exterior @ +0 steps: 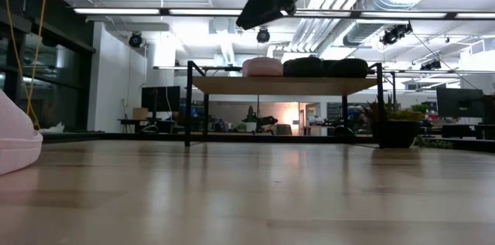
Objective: Pick and place slides into the shelf
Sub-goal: Put the pink slipper on the shelf
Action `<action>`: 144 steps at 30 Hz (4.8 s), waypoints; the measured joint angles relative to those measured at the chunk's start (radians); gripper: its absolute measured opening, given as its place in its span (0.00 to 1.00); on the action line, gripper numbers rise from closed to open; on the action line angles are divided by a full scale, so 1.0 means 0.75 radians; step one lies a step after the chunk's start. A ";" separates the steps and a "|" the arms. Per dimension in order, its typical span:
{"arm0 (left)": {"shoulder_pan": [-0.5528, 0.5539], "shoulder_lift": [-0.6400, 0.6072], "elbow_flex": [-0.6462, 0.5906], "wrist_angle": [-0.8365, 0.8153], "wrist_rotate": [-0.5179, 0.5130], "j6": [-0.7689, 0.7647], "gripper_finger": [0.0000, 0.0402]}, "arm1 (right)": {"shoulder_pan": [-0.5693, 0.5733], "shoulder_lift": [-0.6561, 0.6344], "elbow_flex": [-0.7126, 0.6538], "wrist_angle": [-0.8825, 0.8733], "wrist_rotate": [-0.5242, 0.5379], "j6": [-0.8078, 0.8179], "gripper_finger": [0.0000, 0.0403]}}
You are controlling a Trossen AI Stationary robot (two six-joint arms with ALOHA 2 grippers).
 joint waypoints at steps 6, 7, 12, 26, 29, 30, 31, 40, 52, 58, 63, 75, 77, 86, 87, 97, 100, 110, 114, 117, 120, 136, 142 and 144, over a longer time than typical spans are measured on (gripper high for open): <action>-0.182 0.000 0.000 -0.013 -0.135 -0.079 0.30 | 0.069 0.000 0.000 -0.013 -0.086 0.076 0.35; -0.210 0.000 0.000 -0.022 -0.158 -0.096 0.30 | 0.082 0.000 0.000 -0.013 -0.092 0.076 0.35; -0.353 0.000 0.000 -0.051 -0.274 -0.176 0.30 | 0.148 0.000 0.000 -0.013 -0.095 0.091 0.35; -0.677 0.098 0.001 -0.063 -0.547 -0.412 0.30 | 0.257 0.001 -0.001 -0.063 -0.094 0.204 0.35; -0.717 0.140 0.001 -0.061 -0.551 -0.463 0.30 | 0.275 0.001 -0.001 -0.058 -0.094 0.211 0.35; -0.729 0.156 0.001 -0.061 -0.551 -0.486 0.30 | 0.278 0.001 -0.001 -0.056 -0.094 0.221 0.35; -0.740 0.173 0.001 -0.061 -0.551 -0.509 0.30 | 0.282 0.001 -0.001 -0.055 -0.090 0.225 0.35; -0.821 0.336 0.001 -0.060 -0.453 -0.631 0.30 | 0.298 0.001 -0.001 -0.053 -0.054 0.225 0.35; -0.821 0.469 0.001 -0.056 -0.435 -0.830 0.30 | 0.298 0.001 -0.001 -0.043 -0.027 0.298 0.35; -0.821 0.547 0.001 -0.025 -0.400 -0.940 0.30 | 0.309 0.002 -0.001 -0.043 -0.027 0.309 0.35; -0.821 0.581 0.024 0.009 -0.368 -0.947 0.30 | 0.316 0.002 -0.001 -0.042 -0.028 0.317 0.35; -0.822 0.740 0.297 0.010 -0.373 -0.763 0.30 | 0.317 0.002 -0.001 -0.044 -0.028 0.312 0.35; -0.822 0.759 0.314 0.008 -0.373 -0.756 0.30 | 0.317 0.002 -0.001 -0.049 -0.028 0.308 0.35; -0.849 0.781 0.372 -0.101 -0.418 -0.816 0.30 | 0.318 0.002 -0.001 -0.055 -0.029 0.308 0.35; -0.858 0.781 0.372 -0.098 -0.420 -0.780 0.30 | 0.318 0.002 -0.001 -0.055 -0.029 0.308 0.35; -0.894 0.771 0.372 0.053 -0.448 -0.563 0.30 | 0.318 0.002 -0.001 -0.055 -0.029 0.314 0.35; -0.890 0.762 0.372 0.056 -0.414 -0.551 0.30 | 0.318 0.002 -0.001 -0.055 -0.029 0.313 0.35; -0.973 0.763 0.446 -0.062 -0.628 -0.615 0.30 | 0.319 0.002 -0.001 -0.055 -0.031 0.329 0.35; -1.036 0.763 0.527 -0.251 -0.812 -0.734 0.30 | 0.323 0.002 -0.001 -0.055 -0.033 0.329 0.35; -1.077 0.787 0.565 -0.308 -0.907 -0.797 0.30 | 0.324 0.002 -0.001 -0.055 -0.038 0.329 0.35; -1.104 0.836 0.606 -0.354 -0.954 -0.830 0.30 | 0.323 0.002 -0.001 -0.054 -0.037 0.329 0.35; -1.073 1.166 0.952 -0.898 -0.967 -1.093 0.30 | 0.324 0.002 -0.001 -0.061 -0.039 0.333 0.35; -1.075 1.246 1.027 -1.035 -0.967 -1.174 0.30 | 0.324 0.002 -0.001 -0.064 -0.039 0.333 0.35; -1.074 1.259 1.029 -1.058 -0.950 -1.200 0.30 | 0.324 0.002 -0.001 -0.066 -0.041 0.333 0.35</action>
